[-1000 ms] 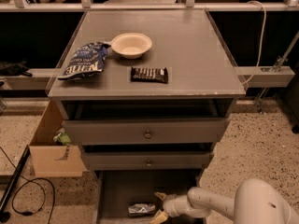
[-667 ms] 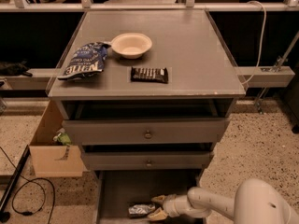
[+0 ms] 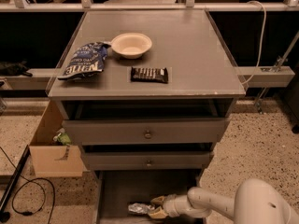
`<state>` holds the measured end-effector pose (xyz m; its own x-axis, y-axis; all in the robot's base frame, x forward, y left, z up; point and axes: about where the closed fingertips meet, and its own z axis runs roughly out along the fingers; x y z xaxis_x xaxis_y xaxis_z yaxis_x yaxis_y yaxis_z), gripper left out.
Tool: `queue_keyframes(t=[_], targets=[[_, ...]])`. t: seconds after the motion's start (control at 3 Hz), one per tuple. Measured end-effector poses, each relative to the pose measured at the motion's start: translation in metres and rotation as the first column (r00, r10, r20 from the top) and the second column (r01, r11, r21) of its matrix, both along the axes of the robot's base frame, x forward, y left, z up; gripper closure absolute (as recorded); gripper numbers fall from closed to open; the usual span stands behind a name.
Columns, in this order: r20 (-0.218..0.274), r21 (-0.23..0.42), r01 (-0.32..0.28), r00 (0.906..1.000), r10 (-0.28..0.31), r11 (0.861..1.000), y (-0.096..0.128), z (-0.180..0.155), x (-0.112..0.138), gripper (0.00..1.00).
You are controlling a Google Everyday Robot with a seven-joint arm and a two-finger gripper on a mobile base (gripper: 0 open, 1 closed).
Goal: Pick redbull can from bottom drawer and place on counter
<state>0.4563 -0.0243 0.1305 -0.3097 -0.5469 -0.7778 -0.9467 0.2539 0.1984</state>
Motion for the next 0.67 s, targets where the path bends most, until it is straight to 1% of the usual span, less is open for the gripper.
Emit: queue_keyframes(t=[0.33, 0.67], targets=[[0.000, 0.000, 0.000, 1.0000, 0.000, 1.000, 0.0001, 0.0000, -0.0001, 1.00], [0.006, 0.001, -0.005, 1.0000, 0.005, 1.000, -0.0005, 0.0048, -0.0042, 1.00]])
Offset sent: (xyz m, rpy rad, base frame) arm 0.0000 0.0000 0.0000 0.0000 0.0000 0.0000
